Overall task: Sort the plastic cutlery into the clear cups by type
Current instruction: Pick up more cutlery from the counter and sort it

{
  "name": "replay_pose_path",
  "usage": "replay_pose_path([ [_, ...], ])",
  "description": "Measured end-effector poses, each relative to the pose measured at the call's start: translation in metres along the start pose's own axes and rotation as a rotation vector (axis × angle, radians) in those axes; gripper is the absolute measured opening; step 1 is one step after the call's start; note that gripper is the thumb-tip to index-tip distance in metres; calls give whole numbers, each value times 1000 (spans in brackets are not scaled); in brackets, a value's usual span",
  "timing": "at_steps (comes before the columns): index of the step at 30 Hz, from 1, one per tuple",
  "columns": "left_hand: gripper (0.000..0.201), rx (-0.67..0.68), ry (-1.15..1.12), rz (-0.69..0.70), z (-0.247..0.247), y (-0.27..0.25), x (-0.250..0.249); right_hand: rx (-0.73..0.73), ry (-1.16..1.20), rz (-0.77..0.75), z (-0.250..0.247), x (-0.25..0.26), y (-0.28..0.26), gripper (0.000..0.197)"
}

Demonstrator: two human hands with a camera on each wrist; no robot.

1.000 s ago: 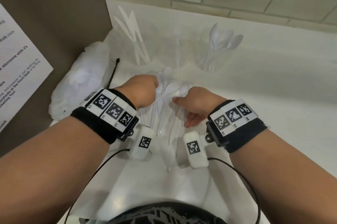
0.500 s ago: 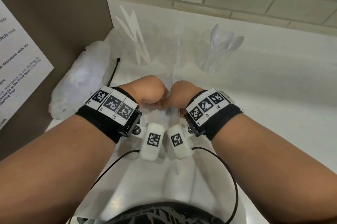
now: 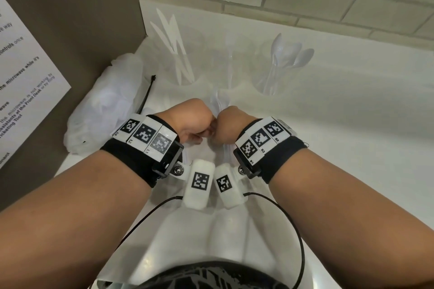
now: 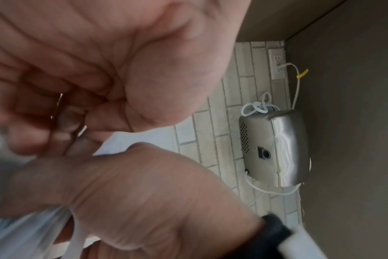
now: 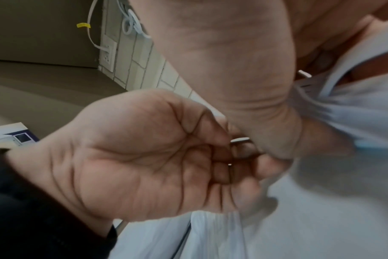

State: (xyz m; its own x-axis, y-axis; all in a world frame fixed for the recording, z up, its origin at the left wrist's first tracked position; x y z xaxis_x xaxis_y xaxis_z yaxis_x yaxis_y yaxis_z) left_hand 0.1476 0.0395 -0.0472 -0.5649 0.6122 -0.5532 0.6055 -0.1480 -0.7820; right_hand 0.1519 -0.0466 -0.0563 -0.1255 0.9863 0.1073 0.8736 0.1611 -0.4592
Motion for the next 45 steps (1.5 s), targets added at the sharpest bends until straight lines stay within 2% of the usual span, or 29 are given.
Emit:
replay_pose_path([
  [5,28,155,-204,-78,9,-3,6,-4,8,8,1,0,5,32],
  [8,29,177,-259,-88,9,-3,7,-5,-21,-5,-2,2,4,32],
  [11,29,189,-279,-89,11,-3,7,-58,-67,8,-8,1,1,23],
  [16,32,157,-254,-75,9,-2,6,-113,-44,6,-15,-9,-1,35],
  [19,28,144,-261,-74,9,-4,6,-172,36,20,-14,-14,-2,26],
  [21,24,154,-275,-78,10,-8,6,-223,69,7,-15,-15,-4,7],
  [25,23,182,-312,-53,14,-15,6,-285,100,7,-15,-19,-3,27],
  [29,24,156,-365,8,9,-16,8,-262,243,-23,-20,-30,-4,28],
  [32,16,102,-502,52,1,-18,10,-449,613,-119,-43,-39,-14,19],
  [35,16,177,-652,-1,9,-22,16,-693,971,-184,-72,-43,-30,19],
  [40,65,397,-708,-110,36,-21,17,-946,1211,-371,-112,-26,-57,22],
  [42,75,506,-741,-158,41,-22,18,-1014,1266,-411,-116,-17,-66,24],
  [45,77,629,-829,-177,44,-26,18,-1075,1277,-424,-114,-9,-68,32],
])
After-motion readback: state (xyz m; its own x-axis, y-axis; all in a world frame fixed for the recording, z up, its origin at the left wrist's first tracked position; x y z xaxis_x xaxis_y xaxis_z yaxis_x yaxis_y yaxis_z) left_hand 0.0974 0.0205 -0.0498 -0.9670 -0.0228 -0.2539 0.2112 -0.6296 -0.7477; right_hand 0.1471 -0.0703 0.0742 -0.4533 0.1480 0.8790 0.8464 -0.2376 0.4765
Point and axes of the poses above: each hand's wrist, its own y-axis towards the middle knuckle, its own z-axis out of the palm, x = y × z, the point moved 7 cm from there along y, towards the middle knuckle, and after that the axes turned 13 degrees about -z, right-handed, at the moved point
